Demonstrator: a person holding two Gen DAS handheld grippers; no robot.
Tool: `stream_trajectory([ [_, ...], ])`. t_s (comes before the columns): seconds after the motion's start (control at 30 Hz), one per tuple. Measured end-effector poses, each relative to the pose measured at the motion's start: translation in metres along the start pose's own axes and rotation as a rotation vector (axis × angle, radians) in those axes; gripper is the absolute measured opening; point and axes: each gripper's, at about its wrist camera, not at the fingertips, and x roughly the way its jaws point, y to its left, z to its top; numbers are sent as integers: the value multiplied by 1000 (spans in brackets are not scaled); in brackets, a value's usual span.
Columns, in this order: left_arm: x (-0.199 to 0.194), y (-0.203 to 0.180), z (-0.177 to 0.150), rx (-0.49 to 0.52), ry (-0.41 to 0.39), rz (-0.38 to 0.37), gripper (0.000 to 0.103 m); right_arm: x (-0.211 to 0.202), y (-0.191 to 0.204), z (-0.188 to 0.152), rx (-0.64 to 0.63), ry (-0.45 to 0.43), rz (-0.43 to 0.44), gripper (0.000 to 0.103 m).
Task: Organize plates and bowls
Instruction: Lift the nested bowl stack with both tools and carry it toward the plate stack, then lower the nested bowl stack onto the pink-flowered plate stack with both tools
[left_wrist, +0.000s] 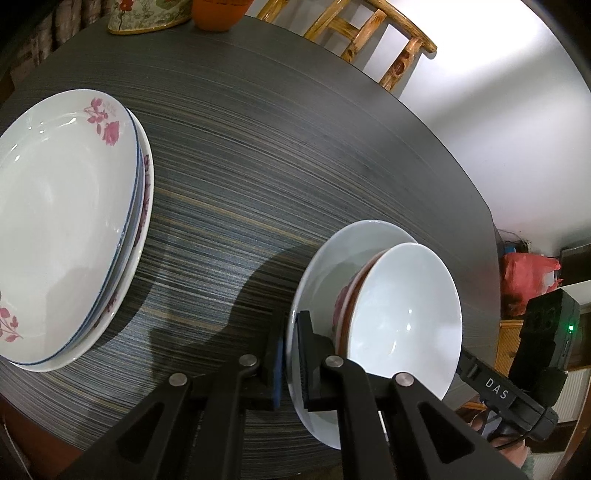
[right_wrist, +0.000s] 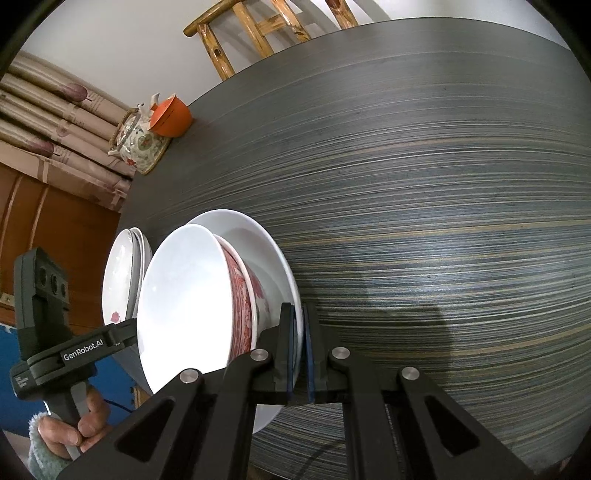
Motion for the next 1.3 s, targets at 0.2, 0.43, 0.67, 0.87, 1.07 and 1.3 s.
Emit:
stream_trajectory([
  [0.2,-3,-3,0,9,-6,4,5,-1,1,1,-4,-5,-4,8],
  [0.43,-7,-4,0,12,-14,4,5,-4,4,3,-12,-14,-9,8],
  [0.67,-13,-3,3,16,-24,0,5,-7,8,5,-18,-24,-9,8],
  [0.87,-24,0,6,23,-42,-7,5,-13,15,8,-35,-34,-11,8],
  [1.07,-44,6,10,22,-75,-12,4,-19,28,15,-58,-49,-9,8],
  [1.3,-71,18,17,10,-115,-1,4,-23,55,28,-97,-57,4,8],
])
